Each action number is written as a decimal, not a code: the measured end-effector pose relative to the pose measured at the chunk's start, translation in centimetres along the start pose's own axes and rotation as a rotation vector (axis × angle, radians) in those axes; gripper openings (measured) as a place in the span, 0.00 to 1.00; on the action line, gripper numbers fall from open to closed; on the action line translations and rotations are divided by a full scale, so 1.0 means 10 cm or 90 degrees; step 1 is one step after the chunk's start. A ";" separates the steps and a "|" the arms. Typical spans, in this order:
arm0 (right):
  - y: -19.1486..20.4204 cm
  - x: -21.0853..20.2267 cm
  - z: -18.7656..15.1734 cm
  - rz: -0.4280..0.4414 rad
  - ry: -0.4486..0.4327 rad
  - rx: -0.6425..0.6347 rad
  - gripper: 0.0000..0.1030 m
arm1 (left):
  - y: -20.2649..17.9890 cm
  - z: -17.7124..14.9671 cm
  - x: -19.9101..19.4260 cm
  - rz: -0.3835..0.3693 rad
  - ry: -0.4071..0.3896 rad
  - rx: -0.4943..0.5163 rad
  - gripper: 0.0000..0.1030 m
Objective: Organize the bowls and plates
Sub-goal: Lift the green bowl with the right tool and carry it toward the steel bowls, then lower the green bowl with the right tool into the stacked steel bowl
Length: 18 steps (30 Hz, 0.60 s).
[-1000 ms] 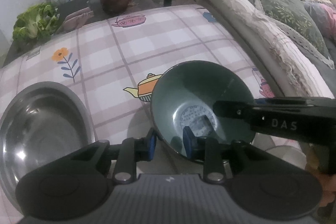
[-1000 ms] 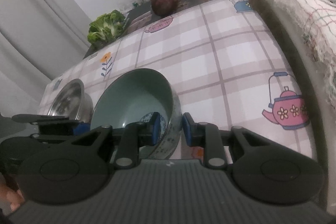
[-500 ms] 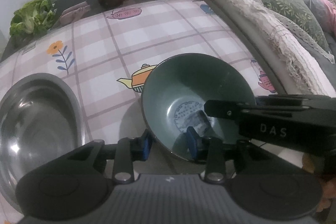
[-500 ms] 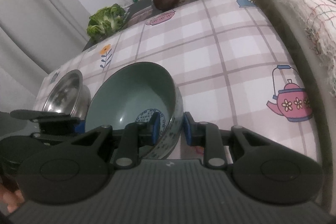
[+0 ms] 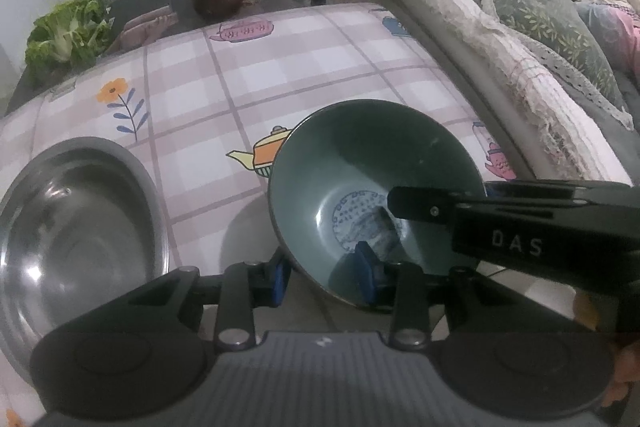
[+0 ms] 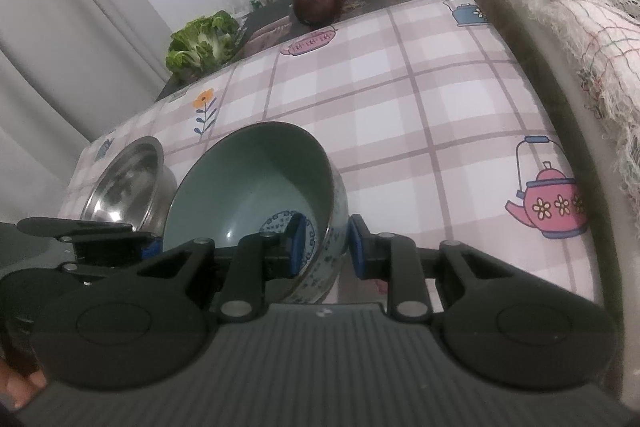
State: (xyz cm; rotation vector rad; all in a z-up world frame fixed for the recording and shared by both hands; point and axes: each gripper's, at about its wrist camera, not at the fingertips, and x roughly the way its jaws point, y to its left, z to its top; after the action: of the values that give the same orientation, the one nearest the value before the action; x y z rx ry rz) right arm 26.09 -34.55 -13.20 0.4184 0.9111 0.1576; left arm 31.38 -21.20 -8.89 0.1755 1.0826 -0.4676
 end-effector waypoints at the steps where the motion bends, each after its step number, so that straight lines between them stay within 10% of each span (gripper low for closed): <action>1: 0.00 -0.01 0.00 0.000 -0.001 0.001 0.22 | 0.00 0.00 -0.01 -0.001 -0.001 0.000 0.34; 18: 0.16 -0.20 0.08 -0.002 -0.023 -0.012 0.22 | 0.01 -0.01 -0.26 -0.001 -0.033 -0.002 0.34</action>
State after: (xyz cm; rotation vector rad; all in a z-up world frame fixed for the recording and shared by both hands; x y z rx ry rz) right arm 25.64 -33.89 -10.63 0.4011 0.8746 0.1559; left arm 30.36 -20.32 -6.64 0.1588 1.0327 -0.4697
